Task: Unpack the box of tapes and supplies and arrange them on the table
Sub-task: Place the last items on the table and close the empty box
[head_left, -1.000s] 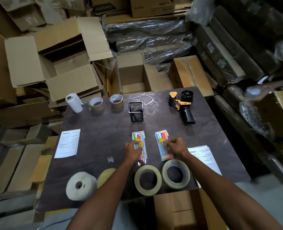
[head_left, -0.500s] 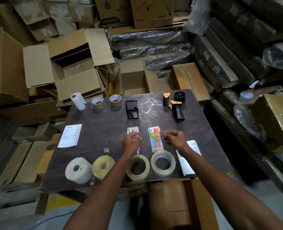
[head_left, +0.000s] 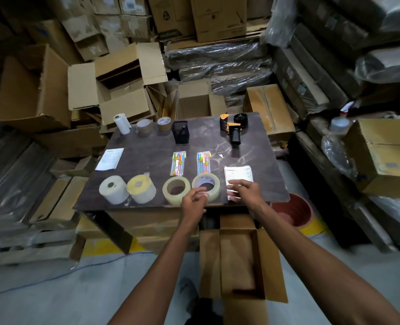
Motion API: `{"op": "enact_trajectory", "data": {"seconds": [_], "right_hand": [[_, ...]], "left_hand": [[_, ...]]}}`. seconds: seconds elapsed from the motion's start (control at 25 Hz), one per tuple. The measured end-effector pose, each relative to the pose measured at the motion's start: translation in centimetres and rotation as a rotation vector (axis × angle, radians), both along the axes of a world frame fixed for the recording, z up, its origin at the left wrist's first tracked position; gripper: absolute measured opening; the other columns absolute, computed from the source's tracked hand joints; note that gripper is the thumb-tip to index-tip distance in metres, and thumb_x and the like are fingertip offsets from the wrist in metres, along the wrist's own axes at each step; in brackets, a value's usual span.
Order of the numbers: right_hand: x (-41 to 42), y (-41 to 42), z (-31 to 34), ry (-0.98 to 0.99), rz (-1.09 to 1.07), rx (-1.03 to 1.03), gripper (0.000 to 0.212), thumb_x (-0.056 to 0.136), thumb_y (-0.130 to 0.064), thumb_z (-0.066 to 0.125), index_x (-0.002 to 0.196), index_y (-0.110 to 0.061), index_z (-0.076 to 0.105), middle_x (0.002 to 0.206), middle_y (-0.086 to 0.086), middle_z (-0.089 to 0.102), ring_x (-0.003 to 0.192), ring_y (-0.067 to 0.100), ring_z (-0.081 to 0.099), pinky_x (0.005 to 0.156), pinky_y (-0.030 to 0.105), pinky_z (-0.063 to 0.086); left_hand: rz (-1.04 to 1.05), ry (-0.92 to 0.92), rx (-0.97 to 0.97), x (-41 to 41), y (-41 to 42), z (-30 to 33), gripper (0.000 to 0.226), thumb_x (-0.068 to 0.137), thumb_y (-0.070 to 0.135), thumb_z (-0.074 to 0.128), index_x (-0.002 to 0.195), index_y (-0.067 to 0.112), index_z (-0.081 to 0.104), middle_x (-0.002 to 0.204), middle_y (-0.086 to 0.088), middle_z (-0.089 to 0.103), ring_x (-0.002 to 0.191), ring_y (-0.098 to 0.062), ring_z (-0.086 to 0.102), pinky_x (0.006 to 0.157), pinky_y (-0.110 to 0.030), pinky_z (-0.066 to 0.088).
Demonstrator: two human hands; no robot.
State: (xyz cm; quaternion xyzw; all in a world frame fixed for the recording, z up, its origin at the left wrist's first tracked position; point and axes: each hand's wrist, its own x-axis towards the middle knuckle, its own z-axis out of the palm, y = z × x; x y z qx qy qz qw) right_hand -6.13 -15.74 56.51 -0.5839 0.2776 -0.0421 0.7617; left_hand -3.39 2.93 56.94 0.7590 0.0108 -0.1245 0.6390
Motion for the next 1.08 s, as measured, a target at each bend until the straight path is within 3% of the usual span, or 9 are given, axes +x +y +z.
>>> {"op": "enact_trajectory", "data": {"seconds": [0.2,0.52,0.68,0.84,0.92,1.08], "right_hand": [[-9.0,0.5,-3.2,0.098,-0.031,0.015,0.015,0.094,-0.002,0.061,0.105,-0.002,0.071,0.091,0.014,0.074,0.075,0.022,0.071,0.059,0.024,0.060],[-19.1,1.9,-8.2,0.279,-0.135,0.013,0.017,0.096,0.000,0.056,0.104,0.007,0.069,0.084,0.016,0.068,0.065,0.021,0.063,0.056,0.025,0.055],[-22.2,3.0,-11.0,0.349,-0.163,0.024,0.016,0.098,0.002,0.052,0.103,0.004,0.068,0.083,0.017,0.066,0.063,0.020,0.061,0.052,0.022,0.054],[-23.2,3.8,-14.7,0.425,-0.154,0.017,0.019,0.095,0.004,0.053,0.102,0.002,0.070,0.082,0.015,0.068,0.063,0.018,0.062,0.055,0.025,0.056],[-22.9,3.5,-17.5,0.442,-0.125,-0.017,0.018,0.096,0.002,0.053,0.101,0.000,0.071,0.080,0.014,0.068,0.061,0.016,0.062,0.056,0.025,0.056],[-22.1,2.2,-26.5,0.455,-0.073,-0.080,0.016,0.097,-0.001,0.054,0.099,0.003,0.070,0.078,0.014,0.067,0.050,0.010,0.059,0.052,0.024,0.052]], "left_hand": [[-0.029,0.145,0.020,-8.2,1.3,-2.3,0.017,0.091,0.010,0.066,0.107,0.014,0.069,0.089,-0.008,0.074,0.075,-0.018,0.066,0.059,-0.029,0.052],[-0.141,0.296,0.137,-14.8,3.8,-8.7,0.016,0.094,0.012,0.060,0.108,0.016,0.068,0.097,-0.009,0.074,0.081,-0.019,0.066,0.063,-0.027,0.052],[-0.168,0.371,0.205,-17.0,5.3,-12.8,0.016,0.089,0.011,0.065,0.102,0.020,0.071,0.092,-0.004,0.075,0.084,-0.022,0.070,0.065,-0.028,0.053],[-0.199,0.374,0.285,-18.3,6.4,-16.1,0.019,0.091,0.009,0.062,0.105,0.018,0.071,0.095,-0.007,0.075,0.084,-0.020,0.072,0.058,-0.022,0.050],[-0.197,0.367,0.311,-18.3,6.2,-18.8,0.019,0.092,0.009,0.060,0.103,0.019,0.072,0.095,-0.007,0.075,0.083,-0.020,0.071,0.062,-0.027,0.055],[-0.230,0.324,0.384,-18.0,5.1,-26.9,0.020,0.091,0.012,0.061,0.090,0.030,0.070,0.099,-0.005,0.075,0.091,-0.024,0.071,0.083,-0.044,0.060]]}}
